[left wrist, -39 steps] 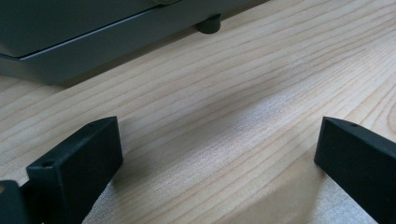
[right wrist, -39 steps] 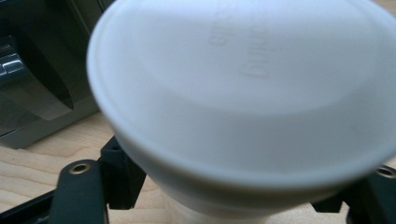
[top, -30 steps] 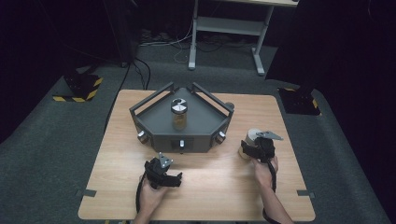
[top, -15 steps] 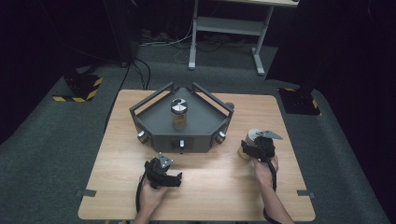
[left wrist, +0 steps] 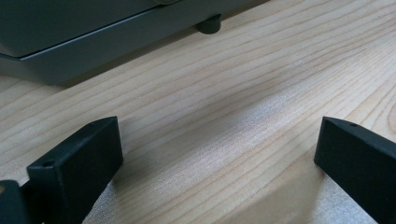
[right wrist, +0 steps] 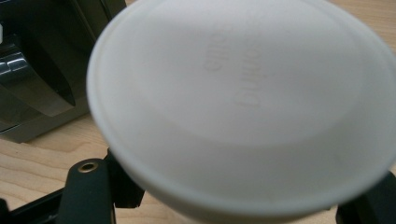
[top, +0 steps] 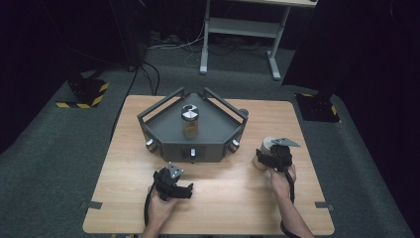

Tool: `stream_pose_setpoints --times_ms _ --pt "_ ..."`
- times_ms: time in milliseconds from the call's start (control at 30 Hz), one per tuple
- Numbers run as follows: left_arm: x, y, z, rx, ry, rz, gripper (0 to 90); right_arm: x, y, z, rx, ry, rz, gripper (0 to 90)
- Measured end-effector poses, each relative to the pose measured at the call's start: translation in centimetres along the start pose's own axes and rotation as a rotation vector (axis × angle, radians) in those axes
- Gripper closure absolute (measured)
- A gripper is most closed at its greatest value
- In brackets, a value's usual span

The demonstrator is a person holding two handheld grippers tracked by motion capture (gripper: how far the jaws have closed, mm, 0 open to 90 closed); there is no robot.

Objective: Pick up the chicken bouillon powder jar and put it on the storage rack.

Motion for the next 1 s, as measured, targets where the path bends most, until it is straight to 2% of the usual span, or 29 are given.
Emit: stream_pose_setpoints --times_ms 400,600,1000 --pt "0.0 0.0 0.0 0.0 0.0 0.0 1.0 -0.3 -1.1 -0.8 -0.007 -0.012 -0.026 32.6" --pt "0.0 0.0 0.0 -0.001 -0.002 0.001 1.0 0.0 -2.0 -1.8 -0.012 -0.053 -0.041 32.7" --pt "0.0 0.0 0.0 -0.001 0.0 0.0 1.0 0.7 -4.1 -4.1 -0.031 -0.103 -0.099 32.9"
Point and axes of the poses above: each handheld gripper's, and its own axes: y roughly forward along the jaws, z roughly out of its underside, x roughly to its left, the point moved 6 cm from there along y, roughly forward along the jaws, and after that the axes turned 4 degrees about -z, right-handed, at the moved point
